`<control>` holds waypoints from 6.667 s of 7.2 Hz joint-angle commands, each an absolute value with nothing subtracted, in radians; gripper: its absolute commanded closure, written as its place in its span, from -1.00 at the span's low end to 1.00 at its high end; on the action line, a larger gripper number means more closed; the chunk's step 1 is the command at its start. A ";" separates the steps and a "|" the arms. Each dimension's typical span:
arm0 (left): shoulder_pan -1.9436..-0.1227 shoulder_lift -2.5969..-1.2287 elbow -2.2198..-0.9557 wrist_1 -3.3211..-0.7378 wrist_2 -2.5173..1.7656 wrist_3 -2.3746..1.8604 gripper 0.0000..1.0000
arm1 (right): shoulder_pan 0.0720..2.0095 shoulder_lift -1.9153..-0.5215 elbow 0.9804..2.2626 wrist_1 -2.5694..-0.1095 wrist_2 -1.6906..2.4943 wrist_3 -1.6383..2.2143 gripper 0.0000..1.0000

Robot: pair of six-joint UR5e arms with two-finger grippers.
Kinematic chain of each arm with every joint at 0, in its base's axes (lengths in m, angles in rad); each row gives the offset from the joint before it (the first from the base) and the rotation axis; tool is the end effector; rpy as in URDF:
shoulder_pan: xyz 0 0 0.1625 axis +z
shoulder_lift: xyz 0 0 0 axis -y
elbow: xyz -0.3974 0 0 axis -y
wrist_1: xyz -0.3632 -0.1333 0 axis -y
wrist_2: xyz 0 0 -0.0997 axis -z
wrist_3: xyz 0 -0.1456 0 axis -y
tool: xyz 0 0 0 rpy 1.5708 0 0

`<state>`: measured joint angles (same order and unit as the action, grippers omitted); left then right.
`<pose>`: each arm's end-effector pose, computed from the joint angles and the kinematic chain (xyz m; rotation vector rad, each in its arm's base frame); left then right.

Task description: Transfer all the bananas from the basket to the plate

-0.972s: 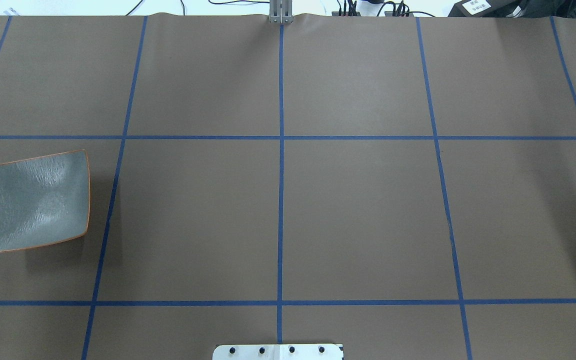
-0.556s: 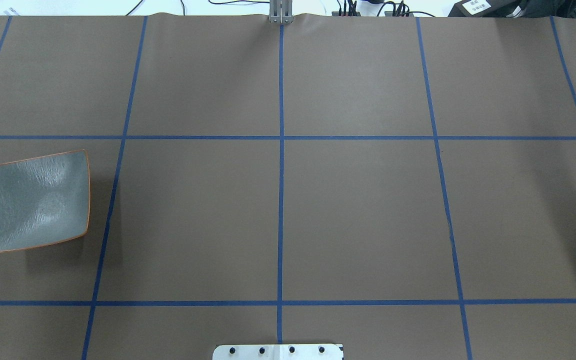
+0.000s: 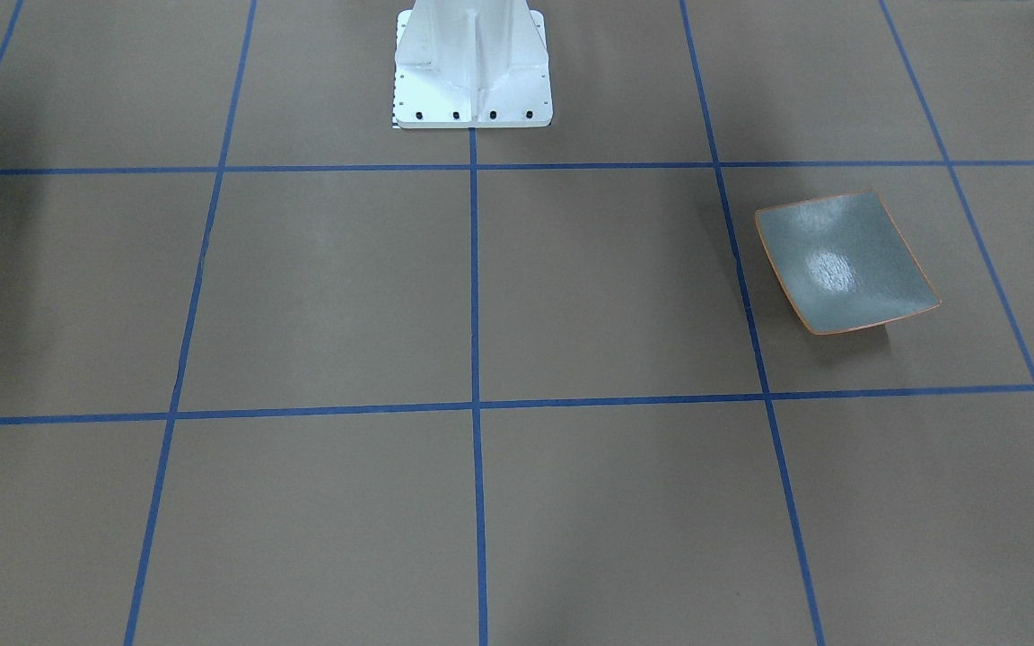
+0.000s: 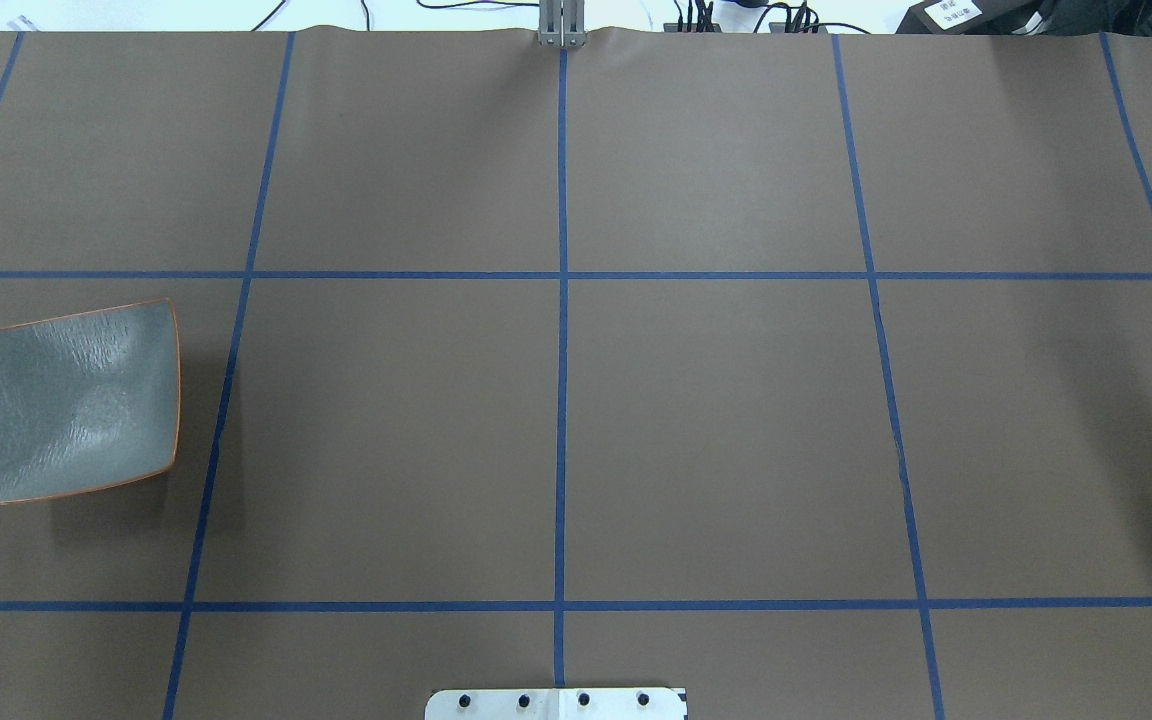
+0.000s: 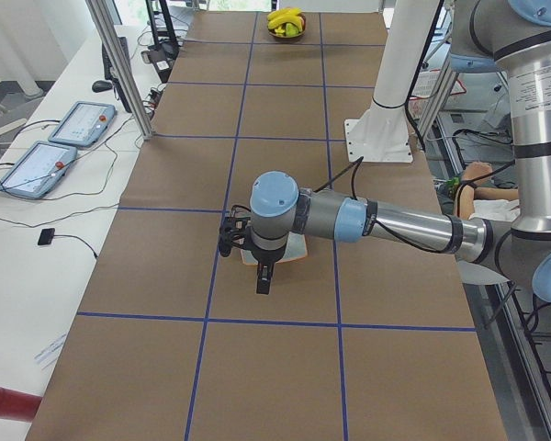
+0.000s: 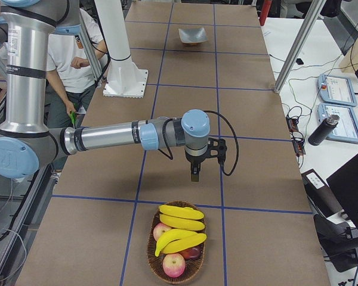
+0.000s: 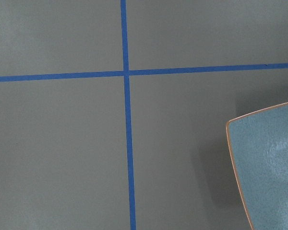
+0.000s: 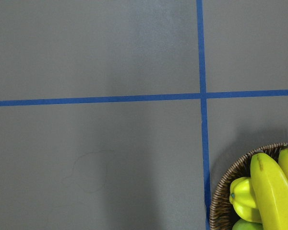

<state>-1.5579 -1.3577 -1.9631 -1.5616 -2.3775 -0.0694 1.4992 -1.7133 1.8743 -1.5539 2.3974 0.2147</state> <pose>-0.0232 -0.3890 0.5686 0.1274 0.8105 0.0153 -0.0038 -0.4184 0.5771 0.0483 -0.8398 0.0610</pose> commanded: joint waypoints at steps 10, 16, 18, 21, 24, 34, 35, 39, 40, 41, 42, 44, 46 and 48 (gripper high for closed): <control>-1.560 -1.355 -1.940 -1.583 -2.507 -0.138 -1.00 | 1.341 -1.972 1.962 -1.464 2.034 0.301 -0.88; -1.566 -1.309 -1.993 -1.582 -2.508 -0.138 -1.00 | 1.327 -2.013 1.798 -1.085 2.078 0.512 -0.90; -1.568 -1.307 -1.996 -1.582 -2.508 -0.138 -1.00 | 1.301 -2.006 1.715 -1.001 2.066 0.503 -0.88; -1.568 -1.307 -1.994 -1.582 -2.508 -0.138 -1.00 | 1.282 -2.000 1.712 -0.991 2.077 0.512 -0.19; -1.568 -1.307 -1.994 -1.582 -2.508 -0.138 -1.00 | 1.282 -1.999 1.715 -0.991 2.077 0.500 0.97; -1.562 -1.380 -1.999 -1.601 -2.510 -0.294 -1.00 | 1.290 -1.924 1.908 -1.008 2.178 0.503 1.00; -1.557 -1.438 -1.994 -1.601 -2.510 -0.402 -1.00 | 1.252 -1.880 1.916 -1.008 2.178 0.508 1.00; -1.441 -1.607 -1.987 -1.600 -2.563 -0.726 -1.00 | 1.028 -1.608 1.913 -1.012 2.174 0.512 1.00; -1.396 -1.661 -1.971 -1.600 -2.565 -0.809 -1.00 | 1.008 -1.494 1.917 -1.099 2.186 0.544 1.00; -1.355 -1.714 -1.956 -1.600 -2.565 -0.877 -1.00 | 0.961 -1.362 1.921 -1.205 2.200 0.598 1.00; -1.326 -1.785 -1.927 -1.601 -2.565 -0.964 -1.00 | 0.886 -1.295 1.916 -1.224 2.177 0.664 1.00; -1.264 -1.894 -1.879 -1.603 -2.565 -1.134 -1.00 | 0.746 -1.180 1.904 -1.238 2.093 0.745 1.00; -1.136 -1.987 -1.870 -1.643 -2.563 -1.332 -1.00 | 0.631 -1.047 1.867 -1.243 1.992 0.906 1.00; -1.111 -2.051 -1.813 -1.769 -2.563 -1.535 -0.99 | 0.598 -0.942 1.816 -1.241 1.945 1.077 1.00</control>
